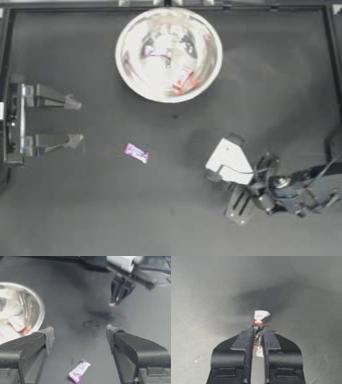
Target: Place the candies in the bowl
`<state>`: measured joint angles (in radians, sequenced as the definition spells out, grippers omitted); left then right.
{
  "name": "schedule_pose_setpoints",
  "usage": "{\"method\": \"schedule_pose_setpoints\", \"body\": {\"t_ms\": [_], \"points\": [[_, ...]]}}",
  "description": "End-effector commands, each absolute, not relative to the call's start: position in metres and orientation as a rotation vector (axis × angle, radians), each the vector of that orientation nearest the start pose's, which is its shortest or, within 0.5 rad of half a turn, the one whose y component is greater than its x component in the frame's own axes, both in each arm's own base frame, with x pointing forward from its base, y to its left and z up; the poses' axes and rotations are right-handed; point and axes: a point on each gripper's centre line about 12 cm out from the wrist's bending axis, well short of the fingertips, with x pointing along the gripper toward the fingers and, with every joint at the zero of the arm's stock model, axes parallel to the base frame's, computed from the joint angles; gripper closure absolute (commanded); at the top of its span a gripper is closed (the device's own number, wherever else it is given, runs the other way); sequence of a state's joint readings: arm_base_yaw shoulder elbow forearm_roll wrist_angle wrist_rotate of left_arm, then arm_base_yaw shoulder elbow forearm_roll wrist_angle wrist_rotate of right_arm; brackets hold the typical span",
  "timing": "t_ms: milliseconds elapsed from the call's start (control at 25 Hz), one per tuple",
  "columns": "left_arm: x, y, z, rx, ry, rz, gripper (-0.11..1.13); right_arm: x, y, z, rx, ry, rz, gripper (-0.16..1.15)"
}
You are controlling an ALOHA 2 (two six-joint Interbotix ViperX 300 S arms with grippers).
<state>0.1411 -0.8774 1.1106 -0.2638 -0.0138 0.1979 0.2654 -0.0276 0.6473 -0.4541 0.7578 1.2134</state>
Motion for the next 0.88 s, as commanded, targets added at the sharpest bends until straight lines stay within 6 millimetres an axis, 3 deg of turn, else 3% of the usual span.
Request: {"method": "schedule_pose_setpoints", "body": {"t_ms": [40,400,880], "points": [[0.213,0.031,0.274,-0.089,0.199,0.155,0.06,0.323,0.03,0.185,0.367,1.0,-0.547,0.56],[0.213,0.031,0.274,-0.092,0.199,0.156,0.06,0.324,-0.039,0.248,0.31,0.714,-0.546,0.57],[0.214,0.032,0.276,-0.103,0.19,0.158,0.06,0.35,-0.137,0.264,0.203,0.584,-0.576,0.57]]}}
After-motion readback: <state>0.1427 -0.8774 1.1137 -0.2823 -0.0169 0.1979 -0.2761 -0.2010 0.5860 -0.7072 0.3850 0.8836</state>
